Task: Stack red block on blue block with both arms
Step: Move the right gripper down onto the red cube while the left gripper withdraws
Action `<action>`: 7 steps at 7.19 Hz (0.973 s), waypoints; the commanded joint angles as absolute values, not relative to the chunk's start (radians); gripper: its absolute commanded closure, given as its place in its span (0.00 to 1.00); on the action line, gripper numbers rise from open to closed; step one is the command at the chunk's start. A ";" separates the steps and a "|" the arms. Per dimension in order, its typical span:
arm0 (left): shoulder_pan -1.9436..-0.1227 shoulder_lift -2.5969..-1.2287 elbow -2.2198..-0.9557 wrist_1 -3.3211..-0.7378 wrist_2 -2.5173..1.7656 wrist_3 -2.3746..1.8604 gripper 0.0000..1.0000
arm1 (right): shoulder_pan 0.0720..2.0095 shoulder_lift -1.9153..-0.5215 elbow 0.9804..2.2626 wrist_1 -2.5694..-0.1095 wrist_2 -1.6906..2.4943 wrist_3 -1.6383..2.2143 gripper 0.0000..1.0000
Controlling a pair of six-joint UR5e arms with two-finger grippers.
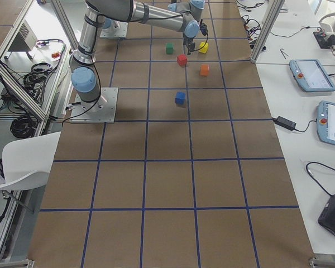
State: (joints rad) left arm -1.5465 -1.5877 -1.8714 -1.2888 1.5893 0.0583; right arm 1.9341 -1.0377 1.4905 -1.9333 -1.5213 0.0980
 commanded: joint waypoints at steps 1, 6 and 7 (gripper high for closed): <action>-1.546 -1.588 -1.871 -1.289 1.589 0.058 0.00 | 1.934 -1.035 1.596 -2.065 -1.522 0.068 0.00; -1.546 -1.588 -1.871 -1.292 1.589 0.058 0.00 | 1.934 -1.035 1.640 -2.118 -1.522 0.043 0.47; -1.545 -1.588 -1.871 -1.292 1.592 0.058 0.00 | 1.933 -1.035 1.638 -2.117 -1.525 0.049 0.75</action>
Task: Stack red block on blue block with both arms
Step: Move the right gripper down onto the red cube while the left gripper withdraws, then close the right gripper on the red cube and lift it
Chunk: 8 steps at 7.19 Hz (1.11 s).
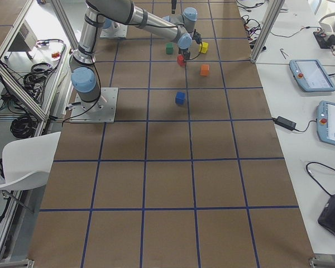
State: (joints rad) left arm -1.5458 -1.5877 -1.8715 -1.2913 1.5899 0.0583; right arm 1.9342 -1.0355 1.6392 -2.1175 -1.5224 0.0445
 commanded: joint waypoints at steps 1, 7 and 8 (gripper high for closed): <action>-1.545 -1.586 -1.870 -1.295 1.597 0.058 0.00 | 1.933 -1.037 1.632 -2.111 -1.531 0.054 1.00; -1.551 -1.529 -1.802 -1.494 1.609 0.052 0.00 | 1.885 -1.159 1.593 -1.920 -1.572 0.060 1.00; -1.551 -1.529 -1.801 -1.503 1.609 0.052 0.00 | 1.869 -1.187 1.559 -1.863 -1.592 0.060 1.00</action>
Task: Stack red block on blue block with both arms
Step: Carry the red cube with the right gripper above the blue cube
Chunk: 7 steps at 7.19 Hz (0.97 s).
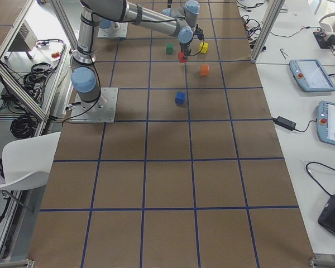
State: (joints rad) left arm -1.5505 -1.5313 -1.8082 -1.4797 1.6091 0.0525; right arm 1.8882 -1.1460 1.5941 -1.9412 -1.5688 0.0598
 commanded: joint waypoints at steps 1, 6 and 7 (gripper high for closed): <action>-1.551 -1.531 -1.801 -1.502 1.609 0.052 0.00 | 1.846 -1.212 1.528 -1.820 -1.592 0.058 1.00; -1.549 -1.557 -1.807 -1.489 1.608 0.055 0.00 | 1.674 -1.276 1.537 -1.724 -1.654 -0.006 1.00; -1.549 -1.559 -1.810 -1.488 1.608 0.057 0.00 | 1.633 -1.278 1.545 -1.723 -1.654 -0.030 1.00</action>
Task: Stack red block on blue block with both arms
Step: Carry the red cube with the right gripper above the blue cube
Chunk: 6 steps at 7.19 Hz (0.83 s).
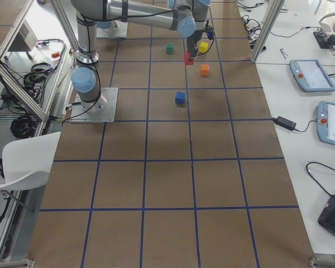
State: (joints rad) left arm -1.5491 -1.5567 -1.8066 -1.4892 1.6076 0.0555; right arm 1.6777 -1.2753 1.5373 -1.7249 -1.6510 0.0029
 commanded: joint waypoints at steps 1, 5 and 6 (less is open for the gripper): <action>-1.549 -1.557 -1.812 -1.488 1.608 0.057 0.00 | 1.600 -1.278 1.554 -1.724 -1.660 -0.069 1.00; -1.549 -1.559 -1.815 -1.488 1.609 0.057 0.00 | 1.499 -1.293 1.620 -1.741 -1.658 -0.086 1.00; -1.549 -1.560 -1.818 -1.488 1.611 0.057 0.00 | 1.474 -1.293 1.627 -1.755 -1.658 -0.060 1.00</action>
State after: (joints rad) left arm -1.5493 -1.5590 -1.8154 -1.4880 1.6093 0.0568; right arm 1.5071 -1.2919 1.6146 -1.7427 -1.6593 -0.0865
